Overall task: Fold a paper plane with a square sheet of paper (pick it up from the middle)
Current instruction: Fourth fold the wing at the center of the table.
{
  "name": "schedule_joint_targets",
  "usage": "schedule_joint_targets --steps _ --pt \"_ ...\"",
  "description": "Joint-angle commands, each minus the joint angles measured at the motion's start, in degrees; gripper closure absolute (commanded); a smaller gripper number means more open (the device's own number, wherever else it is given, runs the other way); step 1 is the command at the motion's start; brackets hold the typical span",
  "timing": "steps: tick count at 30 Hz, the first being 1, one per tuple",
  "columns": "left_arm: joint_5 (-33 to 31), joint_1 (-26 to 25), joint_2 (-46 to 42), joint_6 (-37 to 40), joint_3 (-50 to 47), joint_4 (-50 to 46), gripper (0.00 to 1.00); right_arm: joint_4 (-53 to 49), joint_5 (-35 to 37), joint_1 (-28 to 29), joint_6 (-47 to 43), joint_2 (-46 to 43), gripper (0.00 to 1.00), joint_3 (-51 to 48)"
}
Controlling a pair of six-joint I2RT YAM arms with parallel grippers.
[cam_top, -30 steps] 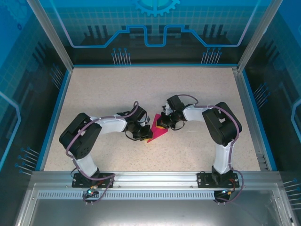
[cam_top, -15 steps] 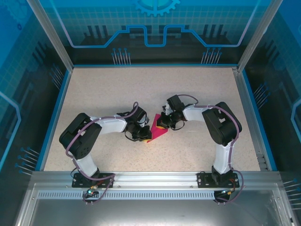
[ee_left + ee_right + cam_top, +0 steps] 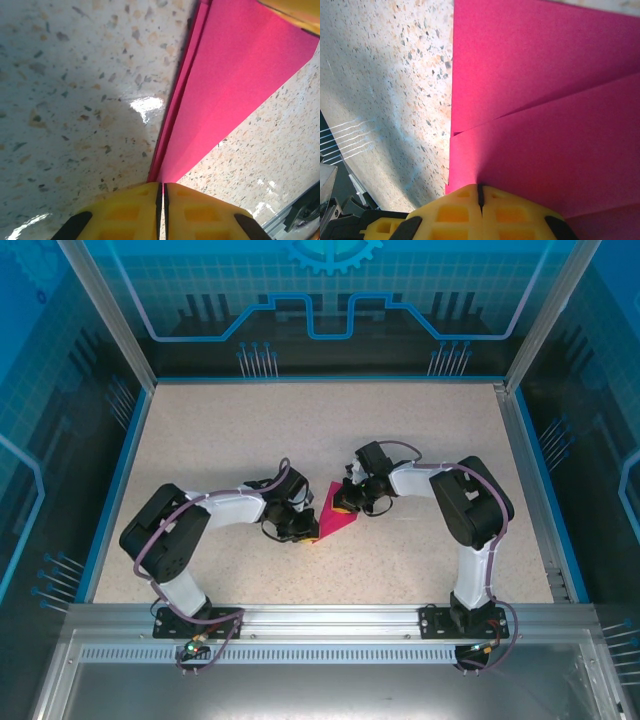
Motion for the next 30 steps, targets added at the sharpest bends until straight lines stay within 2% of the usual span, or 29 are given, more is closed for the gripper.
schedule_joint_targets --steps 1,11,17,23,30 --pt "0.16 0.37 0.52 0.53 -1.27 -3.61 0.87 -8.99 12.11 -0.01 -0.84 7.57 0.97 -3.59" --pt "-4.35 0.35 1.00 0.62 -0.04 -6.49 0.88 -9.27 12.10 -0.01 -0.95 7.97 0.96 -3.41" --pt "-2.66 0.37 -0.28 0.37 0.32 -5.92 0.88 -9.34 12.08 -0.10 -0.97 8.23 0.97 -3.16" --pt "0.75 0.37 -5.87 -1.32 0.97 0.11 0.87 -9.37 12.02 -0.10 -1.06 8.20 0.97 -3.08" --pt "3.02 0.34 -0.71 -3.81 2.43 6.73 0.90 -9.59 11.94 -0.15 -0.95 8.25 0.97 -2.80"
